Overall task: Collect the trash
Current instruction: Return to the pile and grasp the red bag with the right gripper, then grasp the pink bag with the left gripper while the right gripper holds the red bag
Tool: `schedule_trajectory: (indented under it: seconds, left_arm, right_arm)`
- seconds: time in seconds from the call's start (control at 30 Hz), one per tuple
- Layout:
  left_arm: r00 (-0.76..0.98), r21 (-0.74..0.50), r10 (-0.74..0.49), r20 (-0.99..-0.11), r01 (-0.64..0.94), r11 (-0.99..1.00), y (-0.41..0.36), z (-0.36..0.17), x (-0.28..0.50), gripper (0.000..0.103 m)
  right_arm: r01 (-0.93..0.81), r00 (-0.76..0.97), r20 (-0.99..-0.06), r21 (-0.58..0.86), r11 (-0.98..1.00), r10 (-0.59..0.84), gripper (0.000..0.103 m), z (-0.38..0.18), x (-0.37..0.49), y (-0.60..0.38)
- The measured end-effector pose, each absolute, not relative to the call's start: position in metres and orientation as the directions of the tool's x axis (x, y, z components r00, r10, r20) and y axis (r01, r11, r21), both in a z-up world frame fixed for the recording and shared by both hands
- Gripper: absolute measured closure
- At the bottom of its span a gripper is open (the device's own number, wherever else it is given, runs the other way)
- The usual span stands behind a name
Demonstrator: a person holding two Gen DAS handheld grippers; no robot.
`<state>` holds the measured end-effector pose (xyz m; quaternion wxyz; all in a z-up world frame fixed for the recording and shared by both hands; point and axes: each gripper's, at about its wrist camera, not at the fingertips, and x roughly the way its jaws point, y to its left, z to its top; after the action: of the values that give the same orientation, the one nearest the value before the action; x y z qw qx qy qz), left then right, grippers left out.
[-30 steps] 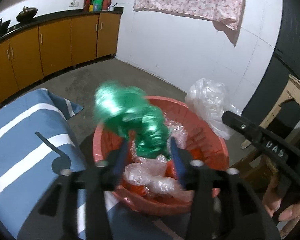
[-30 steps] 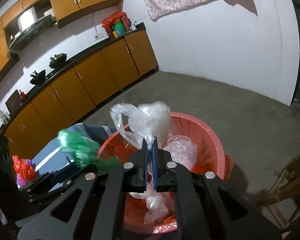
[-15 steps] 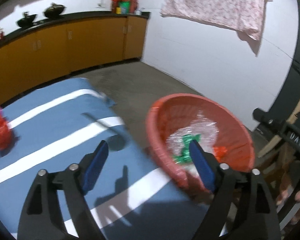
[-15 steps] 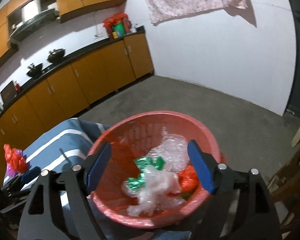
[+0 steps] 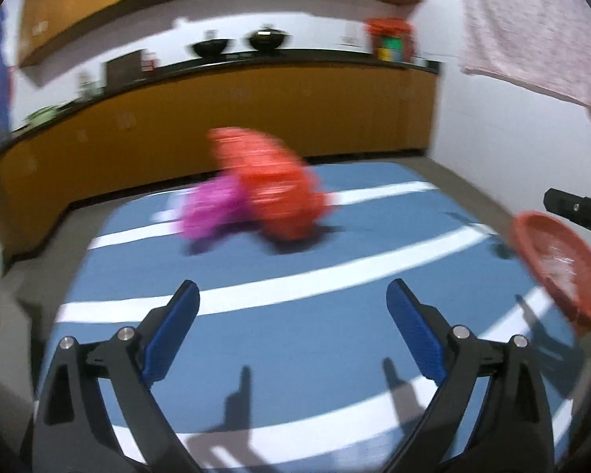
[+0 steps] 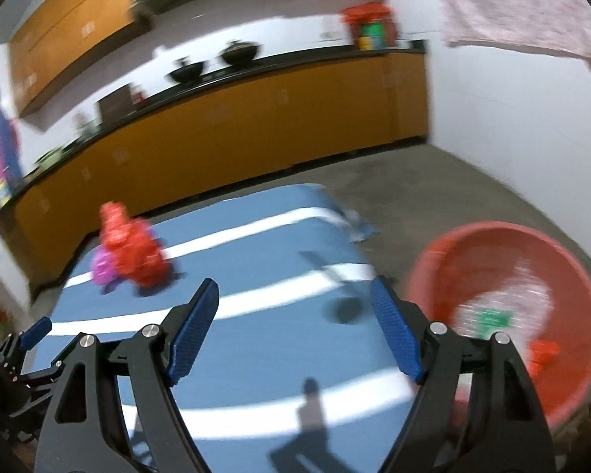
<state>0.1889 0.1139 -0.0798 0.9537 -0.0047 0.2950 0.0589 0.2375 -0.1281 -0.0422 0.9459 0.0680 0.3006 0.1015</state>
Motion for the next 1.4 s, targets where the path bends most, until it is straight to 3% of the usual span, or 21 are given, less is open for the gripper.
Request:
schedule_trajectory:
  seconds: [0.3,0.47,0.63,0.67,0.7,0.8,0.9,1.23,1.4]
  left_arm:
    - [0.776,-0.007,0.287,-0.562,-0.351,0.936,0.222,-0.08,0.169,0.008]
    - [0.771,-0.043,0.319,-0.551,-0.408,0.912,0.251,-0.077,0.173,0.008]
    - [0.764,-0.049,0.321,-0.56,-0.417,0.907,0.264,-0.081,0.182,0.008]
    - [0.76,-0.054,0.313,-0.569,-0.414,0.909,0.266,-0.083,0.186,0.008]
    - [0.761,-0.066,0.301,-0.574,-0.409,0.91,0.267,-0.083,0.189,0.008]
    - [0.771,-0.086,0.288,-0.568,-0.404,0.911,0.269,-0.082,0.196,0.008]
    - [0.78,-0.09,0.268,-0.565,-0.382,0.92,0.266,-0.078,0.205,0.008]
    - [0.804,-0.051,0.163,-0.571,-0.233,0.971,0.232,-0.067,0.276,0.005]
    - [0.769,-0.041,0.083,-0.634,-0.141,0.989,0.213,-0.078,0.335,0.005]
  right_arm:
    - [-0.408,0.724,-0.555,0.136,0.903,0.41,0.024,-0.055,0.292,0.011]
    - [-0.443,0.714,-0.561,0.102,0.891,0.419,0.017,-0.064,0.319,0.049]
    - [-0.448,0.69,-0.595,0.097,0.889,0.413,0.016,-0.075,0.337,0.062]
    - [-0.453,0.682,-0.604,0.093,0.886,0.412,0.022,-0.078,0.336,0.061]
    - [-0.464,0.668,-0.621,0.084,0.882,0.41,0.036,-0.082,0.338,0.062]
    - [-0.48,0.642,-0.651,0.071,0.875,0.405,0.058,-0.087,0.338,0.063]
    - [-0.484,0.629,-0.659,0.083,0.871,0.412,0.072,-0.085,0.335,0.057]
    - [-0.353,0.675,-0.655,0.12,0.928,0.341,0.077,-0.076,0.314,-0.019]
    - [-0.28,0.7,-0.649,0.135,0.95,0.299,0.077,-0.071,0.304,-0.061]
